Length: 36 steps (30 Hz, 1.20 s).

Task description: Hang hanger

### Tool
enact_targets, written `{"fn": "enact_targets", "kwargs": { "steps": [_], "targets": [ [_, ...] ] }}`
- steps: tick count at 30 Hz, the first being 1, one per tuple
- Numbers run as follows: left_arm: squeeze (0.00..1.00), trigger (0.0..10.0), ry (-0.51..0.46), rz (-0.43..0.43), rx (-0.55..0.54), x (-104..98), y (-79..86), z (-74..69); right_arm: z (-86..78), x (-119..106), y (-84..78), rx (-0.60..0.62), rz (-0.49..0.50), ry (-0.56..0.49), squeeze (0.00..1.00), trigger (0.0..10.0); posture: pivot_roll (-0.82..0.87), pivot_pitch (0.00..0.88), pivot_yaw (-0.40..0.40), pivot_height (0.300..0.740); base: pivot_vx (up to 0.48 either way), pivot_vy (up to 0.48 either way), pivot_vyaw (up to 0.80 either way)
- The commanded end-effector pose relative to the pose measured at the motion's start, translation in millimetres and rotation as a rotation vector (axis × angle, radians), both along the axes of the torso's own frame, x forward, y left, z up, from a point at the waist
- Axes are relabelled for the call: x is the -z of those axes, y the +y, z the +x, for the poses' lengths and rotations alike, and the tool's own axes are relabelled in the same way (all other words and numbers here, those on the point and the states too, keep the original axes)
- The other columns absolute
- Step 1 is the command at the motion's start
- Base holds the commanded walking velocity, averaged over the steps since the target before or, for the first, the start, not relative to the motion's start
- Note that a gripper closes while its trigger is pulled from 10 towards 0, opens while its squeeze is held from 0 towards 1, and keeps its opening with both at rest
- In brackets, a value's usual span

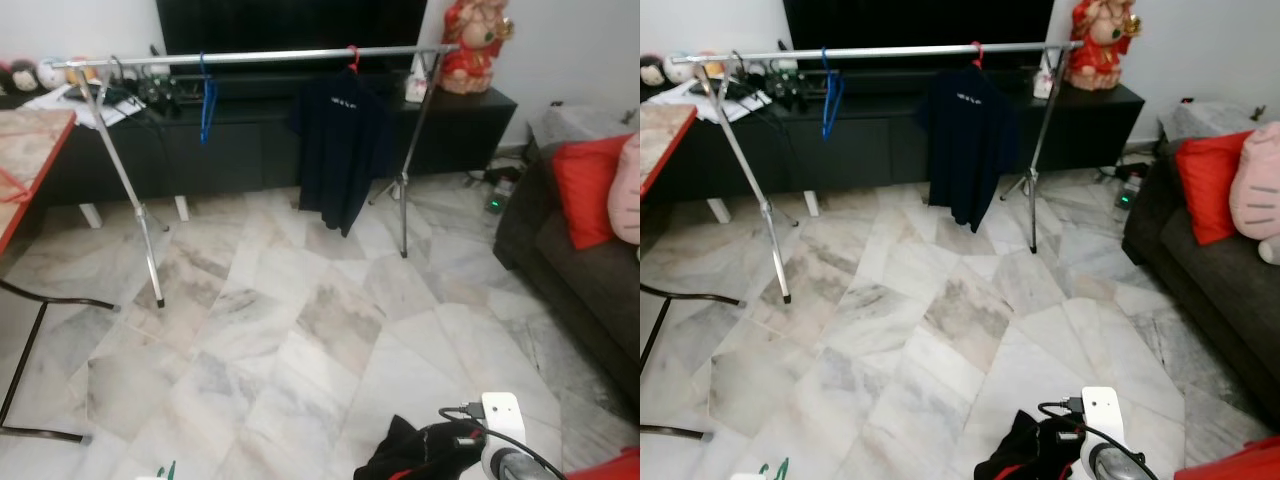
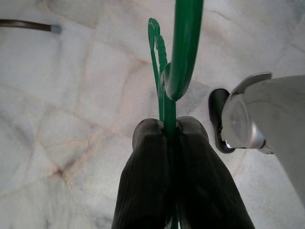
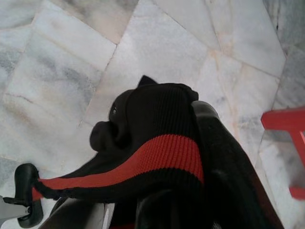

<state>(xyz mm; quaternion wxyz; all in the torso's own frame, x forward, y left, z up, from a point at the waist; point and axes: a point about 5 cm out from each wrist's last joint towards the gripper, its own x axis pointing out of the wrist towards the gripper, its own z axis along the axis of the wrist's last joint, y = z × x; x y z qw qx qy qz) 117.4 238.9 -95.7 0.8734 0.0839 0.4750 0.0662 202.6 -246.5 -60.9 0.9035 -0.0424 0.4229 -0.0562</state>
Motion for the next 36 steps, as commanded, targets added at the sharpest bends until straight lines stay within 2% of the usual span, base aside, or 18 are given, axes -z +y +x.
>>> {"fn": "enact_targets", "kwargs": {
  "steps": [1,2,3,6,20,36],
  "targets": [
    [0.0,10.0,0.008,-0.009,0.01,2.2,-4.8,-3.8,-0.6,-1.5,-5.7,0.009,-0.012,-0.003,0.0,10.0,0.02,0.0,-0.065,0.716,0.0,0.0,0.0],
    [0.0,10.0,0.01,-0.009,0.01,2.5,-4.9,-5.0,-0.6,-1.5,-5.7,0.009,-0.012,-0.003,0.0,10.0,0.02,0.0,-0.065,0.716,0.0,0.0,0.0],
    [0.0,10.0,0.02,-0.01,0.008,4.0,-4.1,-12.2,-0.7,-1.5,-5.7,0.008,-0.012,-0.002,0.0,10.0,0.02,0.0,-0.065,0.716,0.0,0.0,0.0],
    [0.0,10.0,0.028,-0.012,0.007,5.3,-4.5,-17.7,-0.4,-1.6,-5.6,0.007,-0.012,-0.002,0.0,10.0,0.03,0.0,-0.066,0.716,0.0,0.0,0.0],
    [0.0,10.0,0.013,-0.028,0.016,4.5,-15.3,-2.8,-0.3,-1.6,-5.5,0.007,-0.012,-0.002,0.0,10.0,0.03,0.0,-0.066,0.716,0.0,0.0,0.0],
    [0.0,10.0,0.023,-0.017,0.009,4.3,-11.0,-4.0,-0.2,-1.6,-5.4,0.005,-0.011,-0.002,0.0,10.0,0.03,0.0,-0.066,0.716,0.0,0.0,0.0]
  ]
}}
